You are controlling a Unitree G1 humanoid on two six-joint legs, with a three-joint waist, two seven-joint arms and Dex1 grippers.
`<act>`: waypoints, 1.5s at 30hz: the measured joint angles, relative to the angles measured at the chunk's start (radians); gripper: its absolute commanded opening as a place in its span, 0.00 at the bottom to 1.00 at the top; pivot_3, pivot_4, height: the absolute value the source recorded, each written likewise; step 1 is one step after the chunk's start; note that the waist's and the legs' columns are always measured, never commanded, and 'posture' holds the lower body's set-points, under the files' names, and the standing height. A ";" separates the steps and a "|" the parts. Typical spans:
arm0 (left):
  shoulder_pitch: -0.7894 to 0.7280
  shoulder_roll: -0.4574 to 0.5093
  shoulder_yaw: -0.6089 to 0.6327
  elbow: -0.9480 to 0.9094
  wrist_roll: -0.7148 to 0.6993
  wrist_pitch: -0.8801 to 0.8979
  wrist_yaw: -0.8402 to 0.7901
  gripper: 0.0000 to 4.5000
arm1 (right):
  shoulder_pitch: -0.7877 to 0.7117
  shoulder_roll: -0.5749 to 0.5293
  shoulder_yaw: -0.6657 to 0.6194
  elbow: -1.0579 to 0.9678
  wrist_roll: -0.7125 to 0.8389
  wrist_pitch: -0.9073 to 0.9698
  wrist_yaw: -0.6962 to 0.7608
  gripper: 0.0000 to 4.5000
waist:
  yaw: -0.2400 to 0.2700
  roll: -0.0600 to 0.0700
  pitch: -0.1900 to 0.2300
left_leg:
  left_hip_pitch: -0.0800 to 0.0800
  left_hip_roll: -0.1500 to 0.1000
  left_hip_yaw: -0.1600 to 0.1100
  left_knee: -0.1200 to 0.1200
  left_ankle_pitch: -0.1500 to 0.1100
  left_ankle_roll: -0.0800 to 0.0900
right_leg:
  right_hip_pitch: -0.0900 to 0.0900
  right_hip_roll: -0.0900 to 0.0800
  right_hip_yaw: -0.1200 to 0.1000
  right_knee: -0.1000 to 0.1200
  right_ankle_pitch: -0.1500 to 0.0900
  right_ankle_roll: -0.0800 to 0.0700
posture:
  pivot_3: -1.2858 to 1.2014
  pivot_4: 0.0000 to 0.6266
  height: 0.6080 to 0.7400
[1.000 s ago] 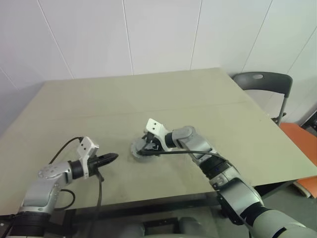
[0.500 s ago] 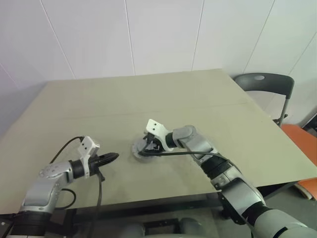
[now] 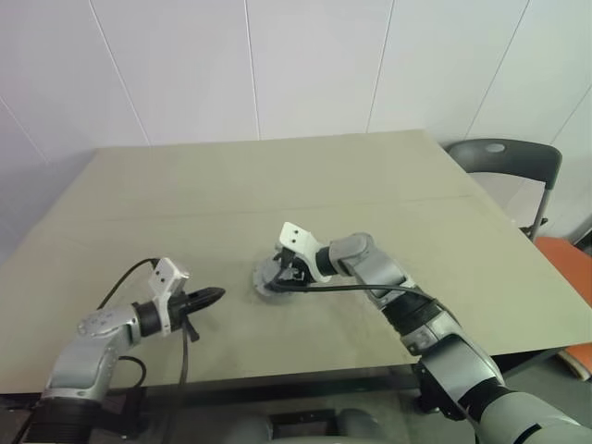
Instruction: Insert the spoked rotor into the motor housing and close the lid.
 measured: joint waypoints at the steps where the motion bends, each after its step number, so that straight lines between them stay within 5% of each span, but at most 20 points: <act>1: 0.000 -0.001 0.000 0.000 0.001 0.000 0.000 0.00 | -0.001 0.000 -0.001 0.000 0.000 0.007 0.002 0.73 | 0.000 0.000 0.000 | 0.000 0.000 0.000 0.000 0.000 0.000 | 0.000 0.000 0.000 0.000 0.000 0.000 | 0.52 0.00 1.00; 24: -0.032 -0.019 -0.030 0.039 0.020 -0.015 -0.004 0.00 | -0.009 0.028 -0.025 0.061 0.018 -0.014 -0.085 0.73 | -0.005 0.002 -0.001 | 0.005 0.002 0.000 0.001 -0.002 -0.004 | 0.006 0.001 -0.002 0.000 -0.001 0.000 | 0.52 0.00 1.00; 45: -0.033 -0.013 -0.030 0.039 0.021 -0.020 -0.001 0.00 | 0.011 0.004 -0.024 0.011 0.020 -0.012 -0.022 0.73 | -0.005 0.002 -0.001 | 0.000 0.002 0.000 -0.002 -0.001 -0.001 | 0.000 0.001 -0.002 -0.003 -0.002 0.002 | 0.52 0.00 1.00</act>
